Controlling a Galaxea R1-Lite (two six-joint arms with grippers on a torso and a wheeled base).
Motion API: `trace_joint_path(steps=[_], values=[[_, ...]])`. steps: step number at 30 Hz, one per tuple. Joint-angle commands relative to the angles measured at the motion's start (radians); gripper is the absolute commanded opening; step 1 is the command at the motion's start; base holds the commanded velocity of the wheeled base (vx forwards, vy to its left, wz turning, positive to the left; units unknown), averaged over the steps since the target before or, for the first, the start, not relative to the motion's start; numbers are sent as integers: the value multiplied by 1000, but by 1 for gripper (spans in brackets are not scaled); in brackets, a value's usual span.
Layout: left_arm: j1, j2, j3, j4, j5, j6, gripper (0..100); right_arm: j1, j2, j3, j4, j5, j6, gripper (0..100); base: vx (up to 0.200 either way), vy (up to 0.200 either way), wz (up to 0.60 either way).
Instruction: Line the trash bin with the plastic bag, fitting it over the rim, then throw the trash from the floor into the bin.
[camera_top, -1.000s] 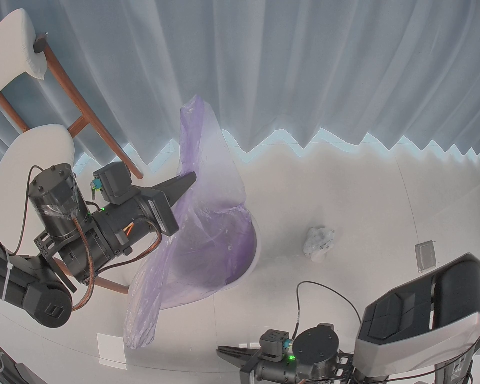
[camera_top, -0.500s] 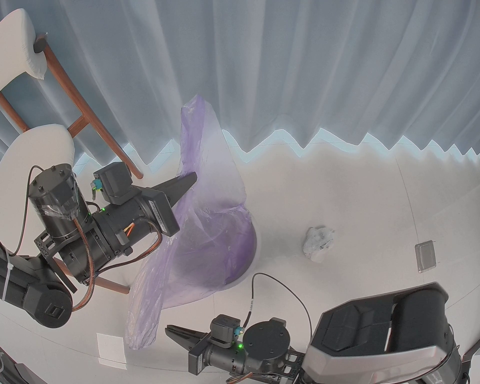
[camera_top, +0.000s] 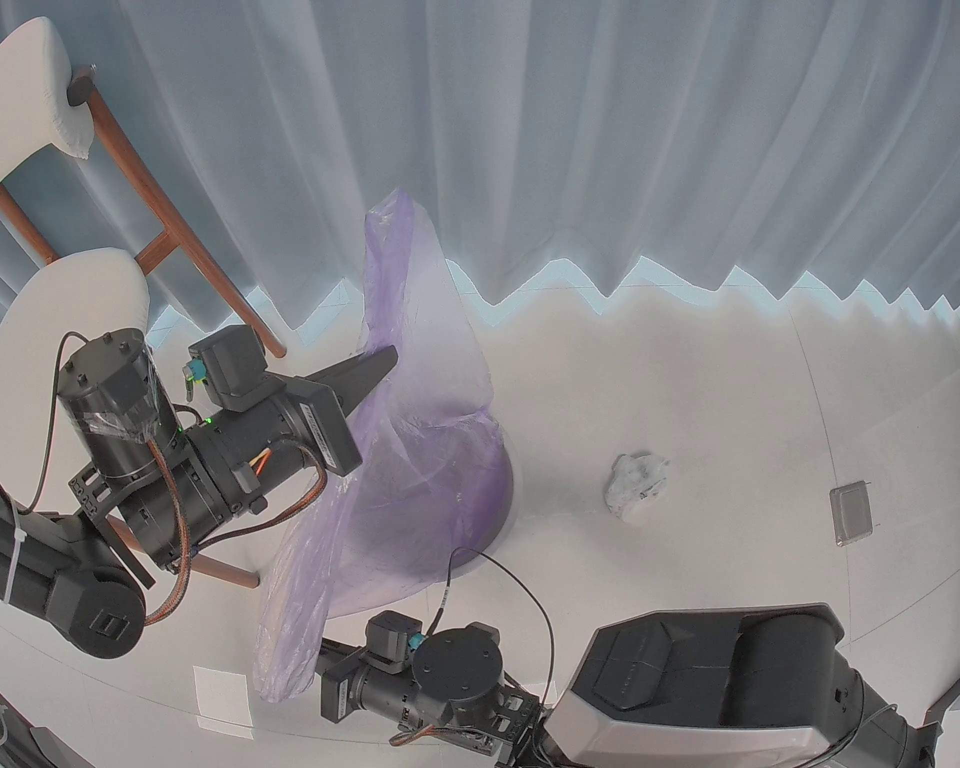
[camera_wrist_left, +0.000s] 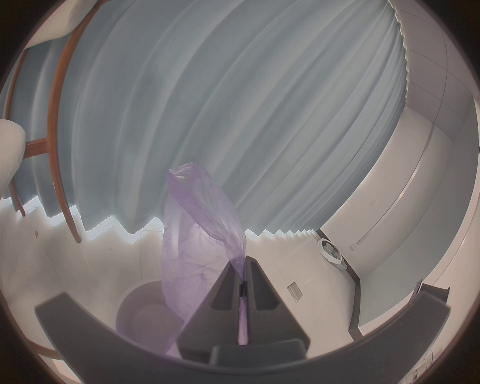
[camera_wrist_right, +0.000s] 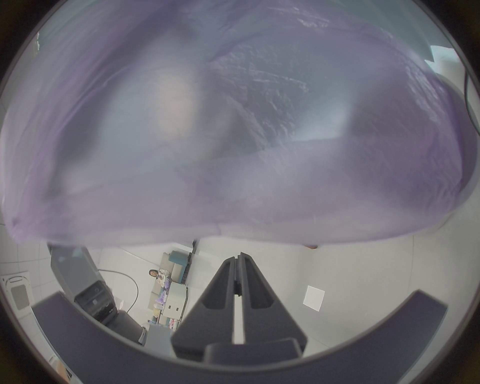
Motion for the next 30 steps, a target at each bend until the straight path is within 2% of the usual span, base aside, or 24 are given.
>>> trace_joint_path(steps=[1, 12, 19, 25, 30], values=[[-2, -3, 0, -2, 0, 0, 0, -21, 40, -78, 18, -9, 15, 0, 0, 0, 0], [-1, -19, 4, 3, 0, 0, 0, -146, 61, -118, -27, -32, 6, 0, 0, 0, 0], [1, -18, 18, 11, 0, 1, 0, -232, 64, -207, -16, -40, 5, 0, 0, 0, 0], [-1, -15, 38, 12, 0, 18, 0, -252, 57, -267, 16, -46, 6, 0, 0, 0, 0], [2, -10, 50, 12, 0, 20, 0, -235, 38, -232, 21, -66, 6, 0, 0, 0, 0]])
